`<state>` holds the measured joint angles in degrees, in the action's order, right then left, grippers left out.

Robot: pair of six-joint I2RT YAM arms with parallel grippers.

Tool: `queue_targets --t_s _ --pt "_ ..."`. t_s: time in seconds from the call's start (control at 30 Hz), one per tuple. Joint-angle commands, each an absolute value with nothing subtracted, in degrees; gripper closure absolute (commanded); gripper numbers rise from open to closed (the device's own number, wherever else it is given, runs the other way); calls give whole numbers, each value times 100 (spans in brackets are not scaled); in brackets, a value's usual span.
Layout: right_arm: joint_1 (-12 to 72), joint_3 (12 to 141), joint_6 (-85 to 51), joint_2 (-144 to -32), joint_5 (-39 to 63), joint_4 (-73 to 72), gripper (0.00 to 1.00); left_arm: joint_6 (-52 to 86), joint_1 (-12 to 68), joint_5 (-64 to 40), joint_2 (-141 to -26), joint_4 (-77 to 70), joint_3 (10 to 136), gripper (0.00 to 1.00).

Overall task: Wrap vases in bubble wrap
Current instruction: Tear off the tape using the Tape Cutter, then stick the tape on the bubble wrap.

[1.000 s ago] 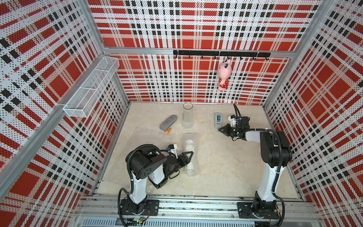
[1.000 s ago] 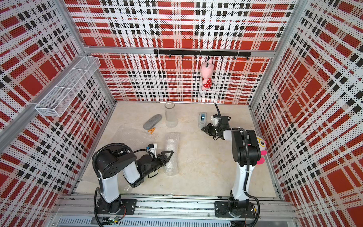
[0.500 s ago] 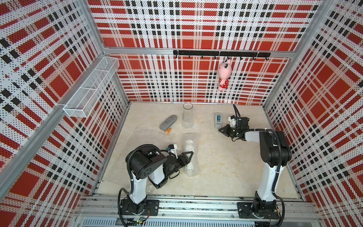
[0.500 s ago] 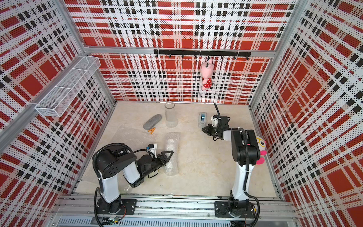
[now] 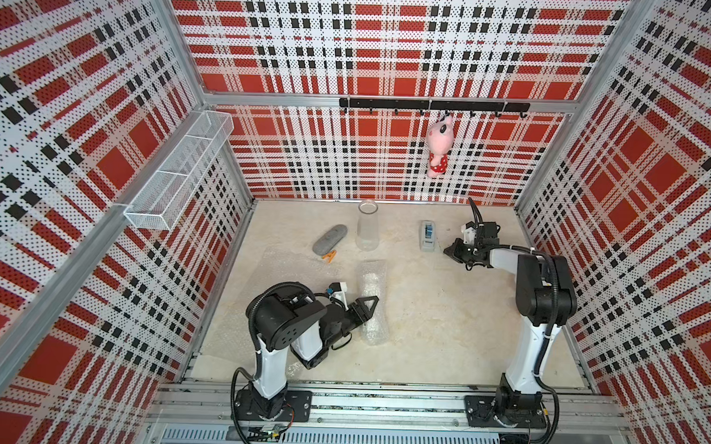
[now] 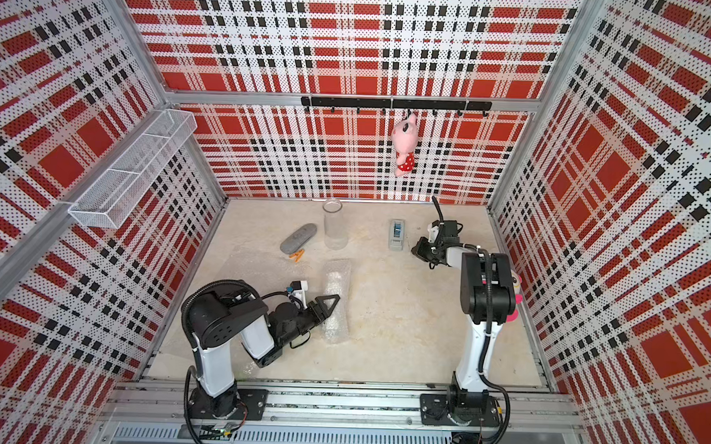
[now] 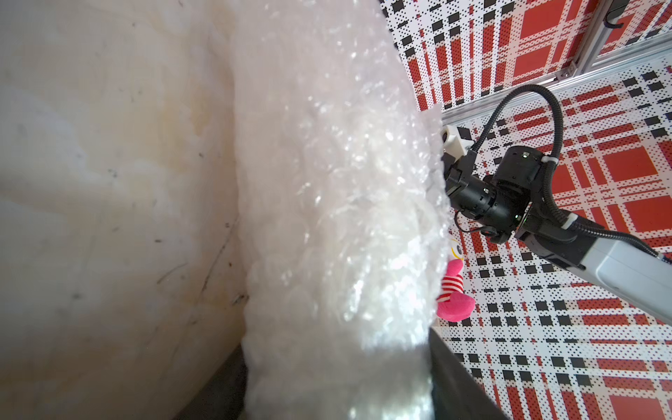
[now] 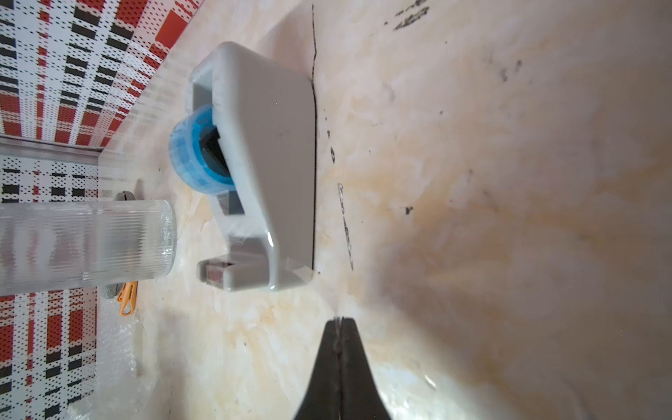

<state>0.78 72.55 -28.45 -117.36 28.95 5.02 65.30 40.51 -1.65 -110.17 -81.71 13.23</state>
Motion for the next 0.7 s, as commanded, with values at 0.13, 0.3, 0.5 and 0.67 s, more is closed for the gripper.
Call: queue_targets --t_s 0.13,0.3,0.5,0.67 --pt "1008 6851 -1758 -10488 3705 793 100 6354 4034 -215 -11267 -7427 1229 66" --pt "1762 6136 -1280 -9766 4357 630 100 6345 4034 -225 -11259 -7418 1230 66" --pt "2339 5849 -735 -9179 4525 1210 100 6334 4045 -245 -11278 -7418 1248 66" --pt "2602 5924 -457 -9154 4585 1576 100 6330 4044 -243 -11285 -7415 1248 66"
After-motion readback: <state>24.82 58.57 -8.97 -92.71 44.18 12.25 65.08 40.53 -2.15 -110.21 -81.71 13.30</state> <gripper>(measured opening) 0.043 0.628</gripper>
